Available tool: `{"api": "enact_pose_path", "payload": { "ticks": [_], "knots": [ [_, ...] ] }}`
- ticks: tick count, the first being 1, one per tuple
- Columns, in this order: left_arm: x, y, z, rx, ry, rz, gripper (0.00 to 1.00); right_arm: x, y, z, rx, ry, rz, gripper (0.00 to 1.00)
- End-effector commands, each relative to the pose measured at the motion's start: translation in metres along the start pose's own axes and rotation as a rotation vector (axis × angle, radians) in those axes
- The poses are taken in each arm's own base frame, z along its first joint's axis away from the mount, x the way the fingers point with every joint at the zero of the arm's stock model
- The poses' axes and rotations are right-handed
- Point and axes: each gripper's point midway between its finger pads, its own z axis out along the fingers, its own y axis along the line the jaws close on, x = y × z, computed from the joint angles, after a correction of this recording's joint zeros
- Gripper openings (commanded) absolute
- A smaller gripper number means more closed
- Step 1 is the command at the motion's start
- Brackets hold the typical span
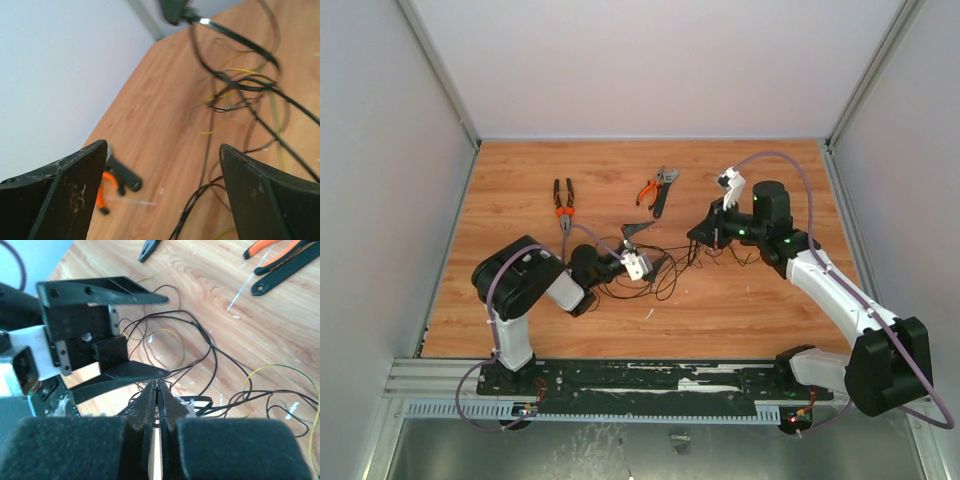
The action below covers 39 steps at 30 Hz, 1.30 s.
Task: Zip-tie the wires
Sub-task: Tie the cable at the center of the board.
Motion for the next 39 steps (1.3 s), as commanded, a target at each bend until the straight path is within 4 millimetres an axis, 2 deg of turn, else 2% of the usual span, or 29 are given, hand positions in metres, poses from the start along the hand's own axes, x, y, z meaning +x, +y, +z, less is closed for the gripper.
{"api": "enact_pose_path", "payload": {
  "ticks": [1, 6, 8, 10, 13, 18, 23, 26, 30, 33, 35, 39],
  "knots": [
    [-0.068, 0.108, -0.025, -0.488, -0.155, 0.019, 0.98, -0.024, -0.011, -0.005, 0.097, -0.069, -0.049, 0.0],
    [-0.08, 0.152, -0.056, -0.753, -0.184, -0.199, 0.98, -0.033, -0.016, -0.009, 0.146, -0.141, -0.039, 0.0],
    [-0.085, 0.156, -0.065, -0.79, -0.201, -0.286, 0.98, -0.034, -0.018, -0.009, 0.158, -0.155, -0.027, 0.0],
    [-0.09, 0.152, -0.067, -0.769, -0.214, -0.377, 0.98, -0.033, -0.018, -0.008, 0.158, -0.165, -0.019, 0.0],
    [-0.095, 0.139, -0.065, -0.713, -0.196, -0.517, 0.98, -0.028, -0.018, -0.004, 0.145, -0.166, 0.008, 0.0],
    [-0.086, 0.117, -0.053, -0.694, 0.037, -0.617, 0.98, -0.02, -0.02, 0.003, 0.145, -0.167, 0.048, 0.0],
    [-0.083, 0.079, -0.04, -0.612, 0.148, -0.894, 0.98, -0.026, -0.023, 0.006, 0.203, -0.223, 0.129, 0.0],
    [-0.086, 0.05, -0.035, -0.546, 0.196, -0.992, 0.98, -0.029, -0.025, 0.007, 0.26, -0.259, 0.212, 0.0],
    [-0.095, 0.023, -0.02, -0.478, 0.212, -1.068, 0.96, -0.025, -0.027, 0.008, 0.319, -0.304, 0.329, 0.0],
    [-0.102, 0.013, -0.009, -0.452, 0.2, -1.077, 0.94, -0.022, -0.026, 0.008, 0.343, -0.323, 0.371, 0.0],
    [-0.1, 0.01, -0.001, -0.448, 0.21, -1.088, 0.92, -0.02, -0.025, 0.007, 0.349, -0.333, 0.39, 0.0],
    [-0.094, 0.004, 0.012, -0.43, 0.226, -1.098, 0.83, -0.018, -0.024, 0.004, 0.361, -0.356, 0.405, 0.0]
  ]
}}
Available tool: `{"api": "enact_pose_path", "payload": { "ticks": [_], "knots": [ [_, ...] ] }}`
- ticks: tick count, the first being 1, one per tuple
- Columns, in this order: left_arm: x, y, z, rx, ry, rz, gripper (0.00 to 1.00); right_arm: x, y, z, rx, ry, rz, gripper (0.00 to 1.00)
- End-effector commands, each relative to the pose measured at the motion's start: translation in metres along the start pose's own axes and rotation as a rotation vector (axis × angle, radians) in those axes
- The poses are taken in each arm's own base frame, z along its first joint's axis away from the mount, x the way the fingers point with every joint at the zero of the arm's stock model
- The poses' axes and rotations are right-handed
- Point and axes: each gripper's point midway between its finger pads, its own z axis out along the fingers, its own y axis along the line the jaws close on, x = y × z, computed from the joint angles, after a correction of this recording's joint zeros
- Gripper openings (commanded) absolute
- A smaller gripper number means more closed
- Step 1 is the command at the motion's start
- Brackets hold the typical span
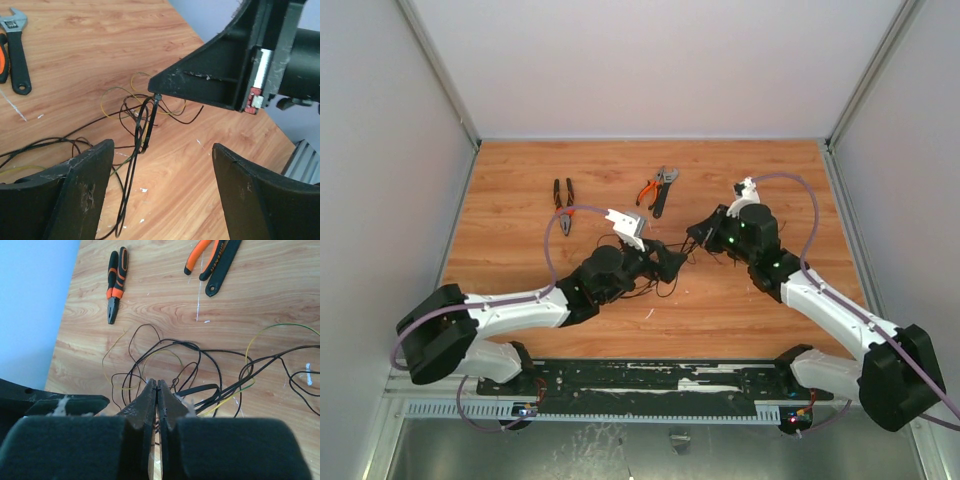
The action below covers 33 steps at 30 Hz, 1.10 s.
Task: Zip-tie the wires
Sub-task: Tie the cable at the center of the board.
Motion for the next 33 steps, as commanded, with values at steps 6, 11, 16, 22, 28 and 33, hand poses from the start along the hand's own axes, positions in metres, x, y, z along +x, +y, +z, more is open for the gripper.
{"api": "enact_pose_path", "payload": {
  "ticks": [6, 11, 16, 22, 28, 33],
  "knots": [
    [0.002, -0.007, 0.026, -0.011, -0.003, -0.054, 0.6, -0.016, 0.003, -0.009, 0.017, -0.105, 0.061, 0.0],
    [0.0, -0.008, 0.034, 0.003, -0.027, -0.053, 0.52, -0.013, 0.004, -0.01, 0.005, -0.096, 0.065, 0.0],
    [-0.009, -0.011, 0.041, 0.014, -0.054, -0.007, 0.52, -0.012, 0.003, -0.01, 0.007, -0.098, 0.065, 0.0],
    [-0.019, -0.004, 0.052, 0.0, -0.081, 0.024, 0.45, -0.013, 0.005, -0.012, -0.002, -0.104, 0.069, 0.0],
    [-0.018, -0.005, 0.061, 0.021, -0.077, 0.033, 0.35, -0.015, 0.007, -0.014, -0.003, -0.117, 0.075, 0.0],
    [-0.011, -0.009, 0.064, 0.049, -0.065, 0.017, 0.32, -0.015, 0.006, -0.014, -0.006, -0.12, 0.086, 0.0]
  ]
}}
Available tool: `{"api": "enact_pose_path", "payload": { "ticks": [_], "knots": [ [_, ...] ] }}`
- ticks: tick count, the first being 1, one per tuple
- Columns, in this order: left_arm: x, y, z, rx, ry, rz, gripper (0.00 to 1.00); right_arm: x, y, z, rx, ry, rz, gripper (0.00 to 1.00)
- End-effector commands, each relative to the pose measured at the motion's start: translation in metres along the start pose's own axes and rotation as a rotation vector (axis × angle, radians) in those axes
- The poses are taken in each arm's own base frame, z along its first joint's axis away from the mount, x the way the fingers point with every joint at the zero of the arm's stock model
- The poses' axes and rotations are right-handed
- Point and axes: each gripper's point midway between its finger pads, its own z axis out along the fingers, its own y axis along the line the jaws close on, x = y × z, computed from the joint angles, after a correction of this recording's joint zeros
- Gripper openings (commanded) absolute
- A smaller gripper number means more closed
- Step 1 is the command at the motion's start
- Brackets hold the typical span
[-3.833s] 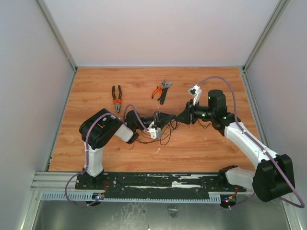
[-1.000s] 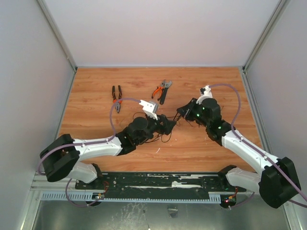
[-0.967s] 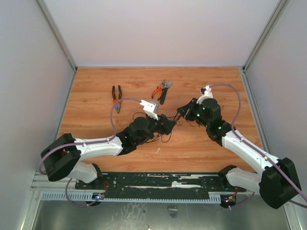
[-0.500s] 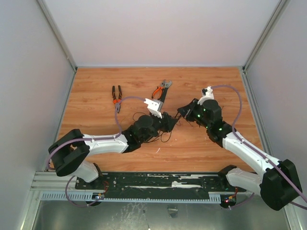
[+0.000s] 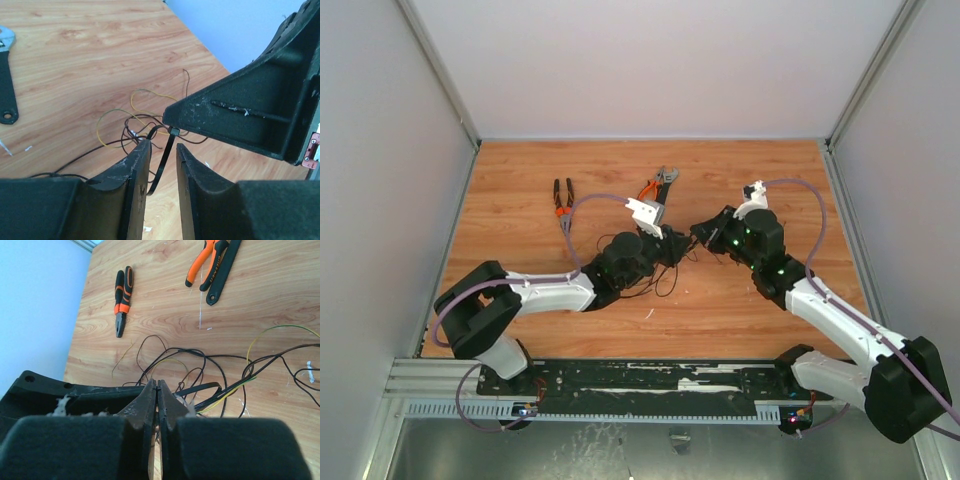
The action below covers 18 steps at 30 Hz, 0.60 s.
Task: Zip-tie the wires
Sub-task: Tie the cable at the center of the board.
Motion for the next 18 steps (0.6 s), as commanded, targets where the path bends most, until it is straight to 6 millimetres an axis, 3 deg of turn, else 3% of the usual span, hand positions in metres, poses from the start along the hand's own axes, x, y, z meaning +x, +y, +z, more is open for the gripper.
{"api": "enact_pose_path", "payload": {
  "ticks": [1, 18],
  "knots": [
    [-0.015, -0.012, 0.008, 0.05, -0.049, -0.014, 0.32, -0.004, 0.005, -0.002, -0.018, -0.038, 0.016, 0.0],
    [-0.016, -0.013, 0.018, 0.062, -0.063, 0.011, 0.25, 0.0, 0.004, -0.003, -0.026, -0.034, 0.039, 0.0]
  ]
}}
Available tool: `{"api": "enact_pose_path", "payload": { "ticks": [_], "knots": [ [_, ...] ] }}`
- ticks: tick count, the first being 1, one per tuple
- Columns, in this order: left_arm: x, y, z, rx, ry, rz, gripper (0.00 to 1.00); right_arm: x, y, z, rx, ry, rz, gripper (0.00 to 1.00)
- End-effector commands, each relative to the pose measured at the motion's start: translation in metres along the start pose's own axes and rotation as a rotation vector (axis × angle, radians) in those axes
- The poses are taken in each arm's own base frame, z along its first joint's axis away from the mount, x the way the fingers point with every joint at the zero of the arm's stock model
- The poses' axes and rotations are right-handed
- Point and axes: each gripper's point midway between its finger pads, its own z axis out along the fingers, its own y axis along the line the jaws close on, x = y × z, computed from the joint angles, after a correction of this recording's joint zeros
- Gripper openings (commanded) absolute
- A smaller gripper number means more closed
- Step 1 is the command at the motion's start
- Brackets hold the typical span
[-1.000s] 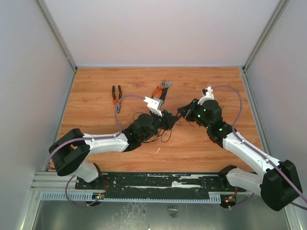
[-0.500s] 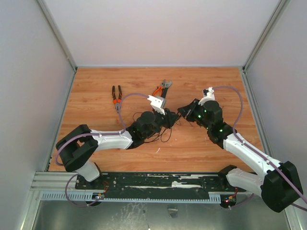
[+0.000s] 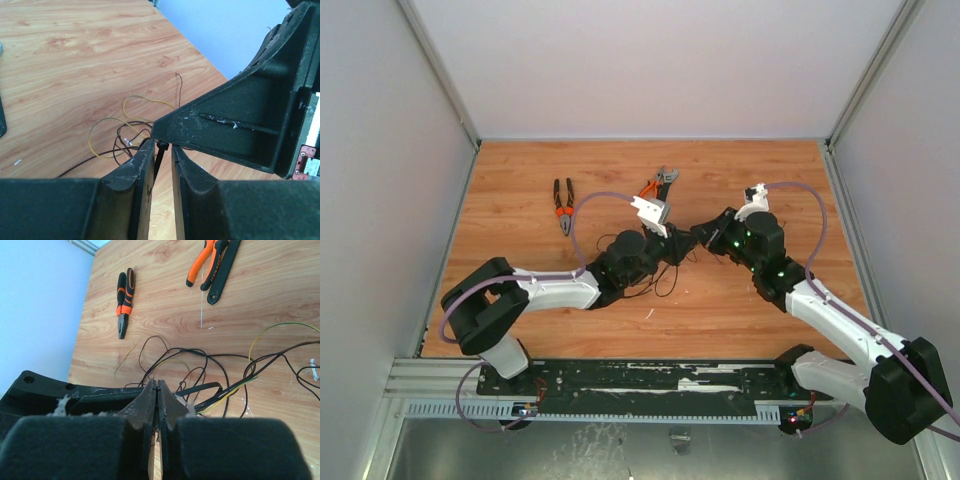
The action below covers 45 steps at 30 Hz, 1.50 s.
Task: Zip-tie the wires
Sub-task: Tie the cable at the center of the board.
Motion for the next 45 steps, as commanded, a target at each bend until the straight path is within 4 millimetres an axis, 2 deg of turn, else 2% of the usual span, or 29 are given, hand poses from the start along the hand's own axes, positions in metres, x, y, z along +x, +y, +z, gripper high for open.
{"api": "enact_pose_path", "payload": {
  "ticks": [1, 7, 18, 20, 26, 33, 38, 45],
  "knots": [
    [-0.017, -0.005, 0.009, 0.021, -0.06, -0.002, 0.23, -0.002, 0.005, -0.002, -0.02, -0.024, 0.015, 0.0],
    [-0.021, -0.007, 0.011, 0.029, -0.075, -0.007, 0.19, 0.002, 0.003, -0.002, -0.016, -0.016, 0.021, 0.0],
    [-0.022, -0.011, 0.011, 0.047, -0.076, 0.0, 0.0, 0.007, -0.001, 0.003, -0.002, -0.002, 0.024, 0.0],
    [-0.02, -0.01, 0.01, 0.045, -0.072, 0.001, 0.0, 0.005, -0.001, 0.004, 0.006, -0.009, 0.018, 0.0],
    [-0.009, -0.004, 0.005, 0.03, -0.043, 0.007, 0.0, -0.008, 0.001, 0.005, 0.028, -0.043, -0.013, 0.0],
    [0.013, 0.012, -0.013, -0.01, -0.002, -0.014, 0.0, -0.038, 0.012, 0.008, 0.04, -0.102, -0.069, 0.0],
    [0.026, 0.02, -0.026, -0.03, 0.021, -0.033, 0.0, -0.06, 0.03, 0.011, 0.009, -0.137, -0.1, 0.0],
    [0.034, 0.026, -0.03, -0.05, 0.034, -0.031, 0.0, -0.072, 0.038, 0.015, 0.002, -0.157, -0.123, 0.0]
  ]
}}
